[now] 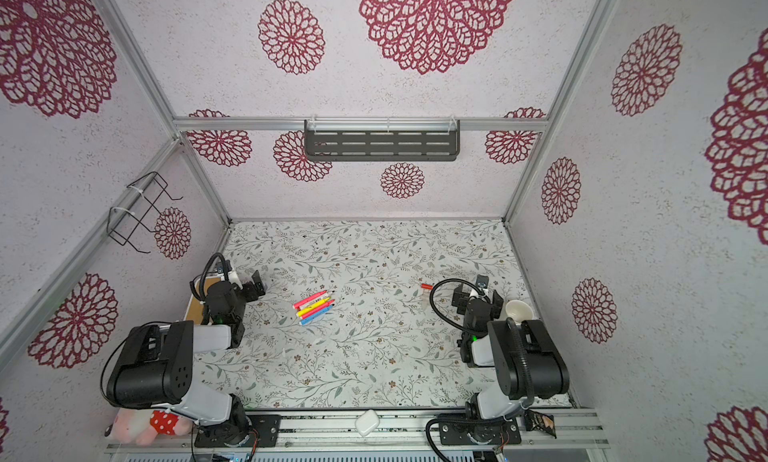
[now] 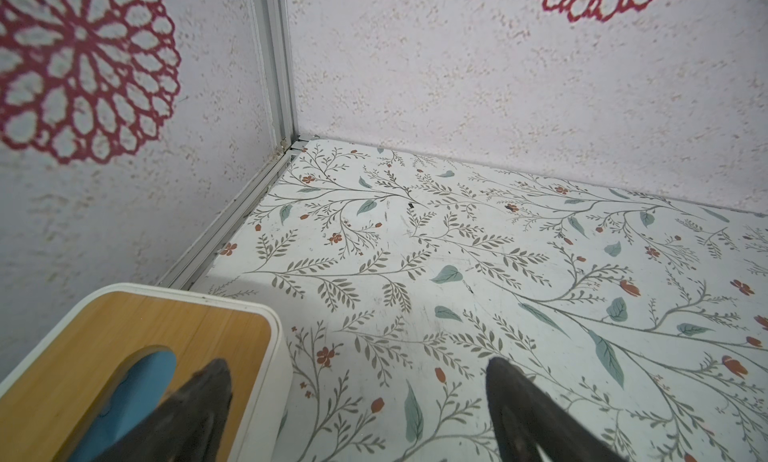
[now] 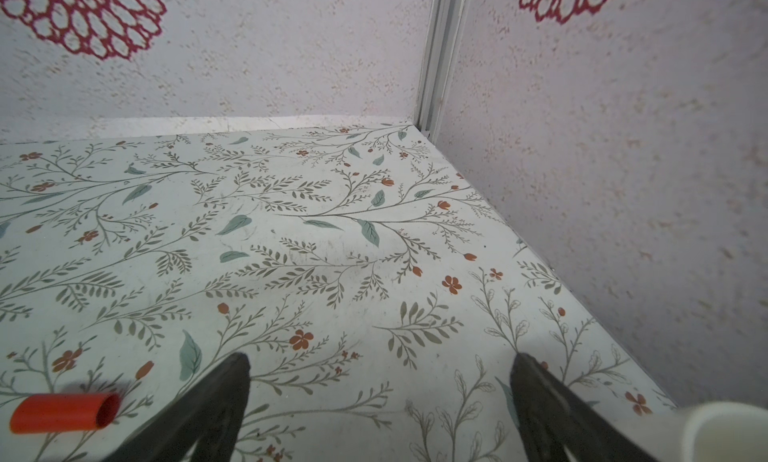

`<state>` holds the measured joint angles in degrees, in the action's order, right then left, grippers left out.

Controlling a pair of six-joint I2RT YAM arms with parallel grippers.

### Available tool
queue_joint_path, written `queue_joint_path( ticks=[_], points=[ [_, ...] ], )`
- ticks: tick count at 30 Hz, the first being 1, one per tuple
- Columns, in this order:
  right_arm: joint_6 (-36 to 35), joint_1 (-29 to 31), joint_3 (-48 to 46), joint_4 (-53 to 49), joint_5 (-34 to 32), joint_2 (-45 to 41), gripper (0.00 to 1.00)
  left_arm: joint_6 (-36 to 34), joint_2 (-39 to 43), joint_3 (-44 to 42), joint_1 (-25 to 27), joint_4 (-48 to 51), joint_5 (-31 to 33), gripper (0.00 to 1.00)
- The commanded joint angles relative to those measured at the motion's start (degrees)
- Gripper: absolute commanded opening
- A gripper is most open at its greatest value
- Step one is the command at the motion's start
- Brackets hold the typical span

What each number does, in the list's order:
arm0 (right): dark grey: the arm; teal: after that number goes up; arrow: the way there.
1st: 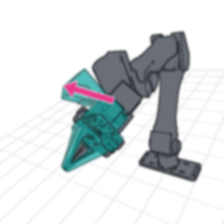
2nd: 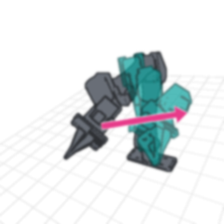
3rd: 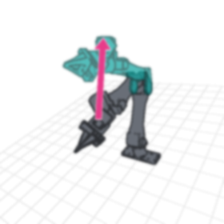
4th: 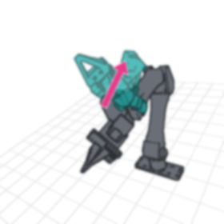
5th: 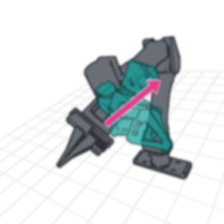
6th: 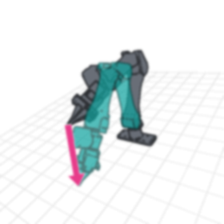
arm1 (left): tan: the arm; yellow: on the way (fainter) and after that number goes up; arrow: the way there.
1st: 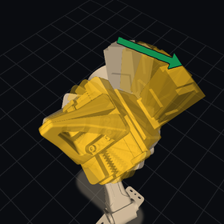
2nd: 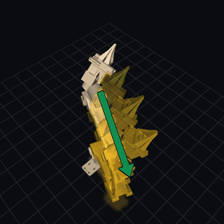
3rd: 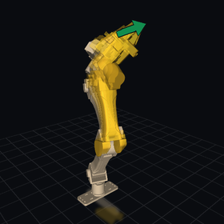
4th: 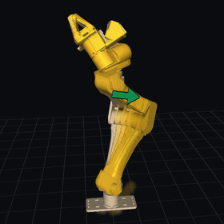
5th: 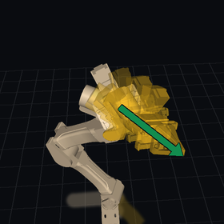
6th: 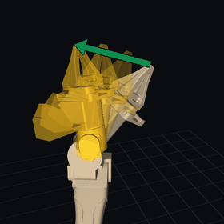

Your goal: Insert the pens into the pen caps

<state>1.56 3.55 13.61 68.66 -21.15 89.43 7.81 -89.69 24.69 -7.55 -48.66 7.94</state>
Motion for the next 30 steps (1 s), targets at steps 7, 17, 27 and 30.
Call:
queue_joint_path(
  ticks=[7,17,27,30],
  points=[
    [0.8,0.0,0.5,1.6,0.1,-1.2,0.99,-0.1,0.6,0.1,-0.4,-0.5,-0.9,0.97],
    [-6.3,7.9,-1.9,-5.3,-7.0,-21.6,0.99,-3.8,11.0,3.7,9.1,12.0,20.5,0.97],
    [19.1,5.2,19.9,-55.4,11.2,-41.4,0.99,17.4,19.5,24.1,11.1,53.7,17.5,0.98],
    [24.2,5.2,22.0,-61.1,12.9,-42.7,0.99,18.5,19.2,27.6,11.1,60.8,6.4,0.98]
  ],
)
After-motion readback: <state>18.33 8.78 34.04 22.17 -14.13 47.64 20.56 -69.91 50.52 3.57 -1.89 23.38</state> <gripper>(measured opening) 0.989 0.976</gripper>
